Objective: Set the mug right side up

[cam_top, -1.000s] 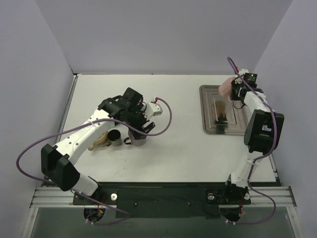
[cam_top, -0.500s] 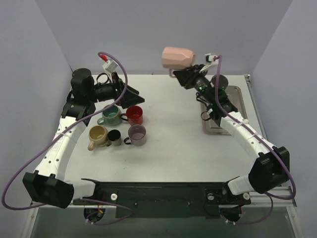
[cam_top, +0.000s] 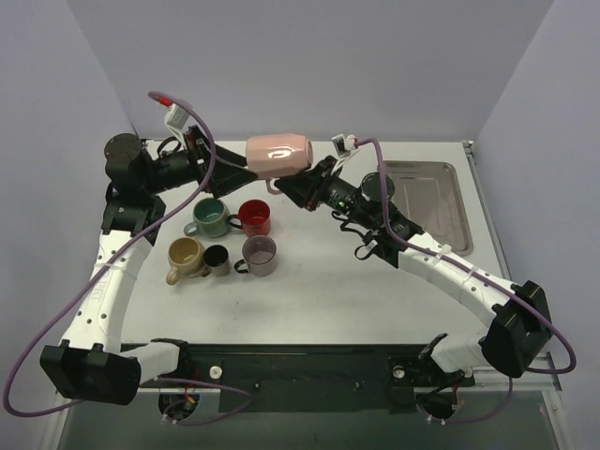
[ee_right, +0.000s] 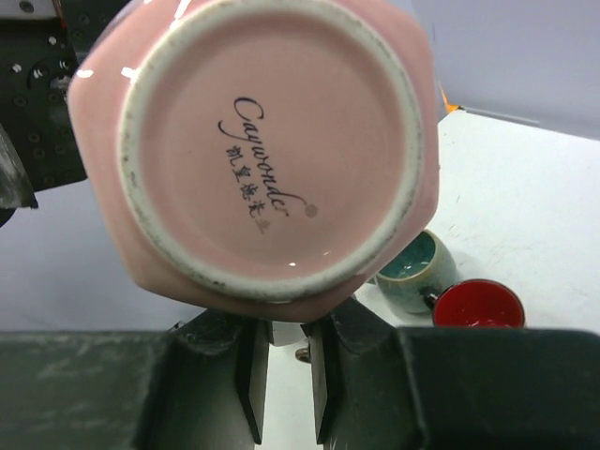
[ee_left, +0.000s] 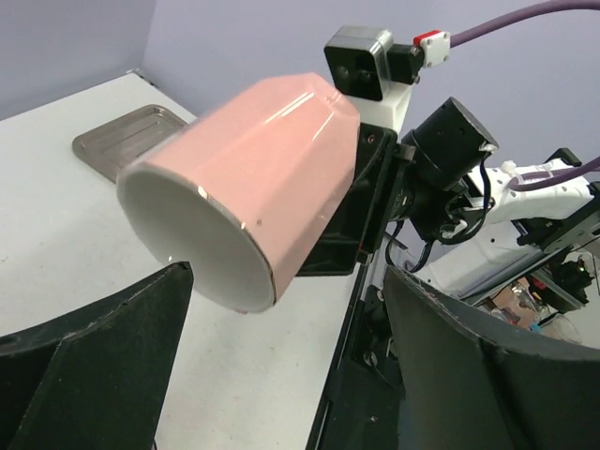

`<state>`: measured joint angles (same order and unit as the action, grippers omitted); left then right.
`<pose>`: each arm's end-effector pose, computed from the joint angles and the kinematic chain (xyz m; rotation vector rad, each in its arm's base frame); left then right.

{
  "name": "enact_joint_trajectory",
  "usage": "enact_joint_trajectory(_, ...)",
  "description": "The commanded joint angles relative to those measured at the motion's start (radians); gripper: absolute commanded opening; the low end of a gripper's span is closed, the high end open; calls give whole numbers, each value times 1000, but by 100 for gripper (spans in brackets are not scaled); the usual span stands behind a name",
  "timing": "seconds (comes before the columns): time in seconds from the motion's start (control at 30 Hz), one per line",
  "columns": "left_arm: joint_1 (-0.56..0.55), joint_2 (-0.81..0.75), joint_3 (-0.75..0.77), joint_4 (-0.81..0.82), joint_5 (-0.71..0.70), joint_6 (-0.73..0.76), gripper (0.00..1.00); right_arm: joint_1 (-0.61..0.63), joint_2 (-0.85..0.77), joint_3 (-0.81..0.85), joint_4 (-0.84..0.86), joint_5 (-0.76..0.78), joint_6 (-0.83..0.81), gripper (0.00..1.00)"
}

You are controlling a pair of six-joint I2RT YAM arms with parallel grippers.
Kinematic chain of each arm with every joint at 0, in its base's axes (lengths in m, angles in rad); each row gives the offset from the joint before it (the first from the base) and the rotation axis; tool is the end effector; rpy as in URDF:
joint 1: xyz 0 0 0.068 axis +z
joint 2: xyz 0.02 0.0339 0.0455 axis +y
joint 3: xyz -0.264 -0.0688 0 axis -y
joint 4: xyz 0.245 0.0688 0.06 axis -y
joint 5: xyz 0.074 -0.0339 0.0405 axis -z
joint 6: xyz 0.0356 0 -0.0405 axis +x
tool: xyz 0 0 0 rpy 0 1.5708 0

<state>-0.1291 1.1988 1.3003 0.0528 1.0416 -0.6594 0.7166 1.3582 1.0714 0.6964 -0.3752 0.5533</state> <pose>0.2465 -0.0630 0.4581 0.5281 1.5674 -1.3441 0.2286 0.2164 0.4025 -0.4621 1.2153 1.3201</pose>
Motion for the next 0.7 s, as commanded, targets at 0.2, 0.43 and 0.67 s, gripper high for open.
enact_joint_trajectory(0.2, -55, -8, -49, 239, 67, -146, 33, 53, 1, 47, 198, -76, 53, 0)
enact_joint_trajectory(0.43, -20, 10, 92, -479, -183, 347, 0, 49, 5, 104, -129, -7, -88, 66)
enact_joint_trajectory(0.67, 52, 51, 272, -901, -751, 955, 0, 49, -51, 181, -743, 362, -346, 92)
